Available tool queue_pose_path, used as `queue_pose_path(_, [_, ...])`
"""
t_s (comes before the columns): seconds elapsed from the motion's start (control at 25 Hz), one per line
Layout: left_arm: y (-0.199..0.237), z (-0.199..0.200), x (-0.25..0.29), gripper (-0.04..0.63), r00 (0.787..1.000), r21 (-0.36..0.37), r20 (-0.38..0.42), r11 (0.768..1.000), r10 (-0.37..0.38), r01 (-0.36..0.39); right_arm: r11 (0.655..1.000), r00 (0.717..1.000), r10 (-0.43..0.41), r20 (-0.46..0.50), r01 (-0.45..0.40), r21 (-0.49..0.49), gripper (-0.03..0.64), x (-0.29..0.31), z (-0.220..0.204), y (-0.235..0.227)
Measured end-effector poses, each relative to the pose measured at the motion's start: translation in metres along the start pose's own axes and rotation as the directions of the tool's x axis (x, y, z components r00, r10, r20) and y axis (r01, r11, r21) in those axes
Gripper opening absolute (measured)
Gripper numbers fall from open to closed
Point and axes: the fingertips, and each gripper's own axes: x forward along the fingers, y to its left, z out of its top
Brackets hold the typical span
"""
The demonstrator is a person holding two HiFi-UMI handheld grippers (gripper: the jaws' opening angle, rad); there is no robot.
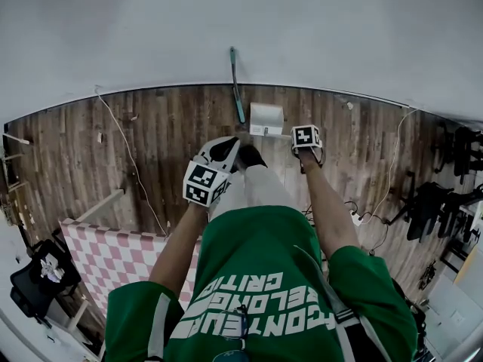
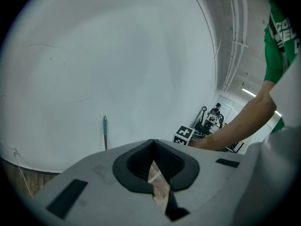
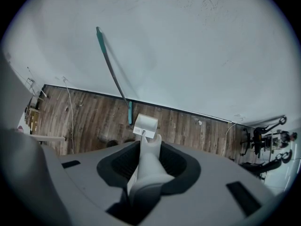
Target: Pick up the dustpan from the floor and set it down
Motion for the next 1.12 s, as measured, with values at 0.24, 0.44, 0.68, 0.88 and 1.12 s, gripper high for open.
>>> queue_pose_path(0.24, [-0.002, 0.001, -0.002, 0.005, 1.000, 0.028, -0.007, 0.999, -0.030, 0.030, 1.000, 1.000, -0.001, 0.028, 0.000, 0.028, 0.127, -0.015, -0.016, -0.009])
queue_pose_path(0.44, [-0.010, 0.008, 0.001, 0.005, 0.997, 0.065, -0.005, 0.995, -0.080, 0.080, 0.999, 0.998, 0.000, 0.063, -0.003, 0.045, 0.125, -0.033, -0.032, -0.023])
queue_pose_path(0.68, [-0.033, 0.012, 0.011, 0.005, 0.990, 0.113, -0.013, 0.983, -0.142, 0.142, 0.997, 0.995, 0.003, 0.104, -0.010, 0.073, 0.124, -0.091, -0.059, -0.051])
queue_pose_path(0.88, [-0.055, 0.020, 0.027, 0.005, 0.985, 0.149, -0.020, 0.974, -0.172, 0.173, 0.997, 0.990, 0.004, 0.144, -0.016, 0.080, 0.125, -0.135, -0.082, -0.084])
queue_pose_path(1.12, [-0.102, 0.039, 0.062, 0.005, 0.983, 0.202, -0.025, 0.962, -0.180, 0.181, 1.000, 0.983, 0.010, 0.185, -0.015, 0.025, 0.124, -0.178, -0.102, -0.136])
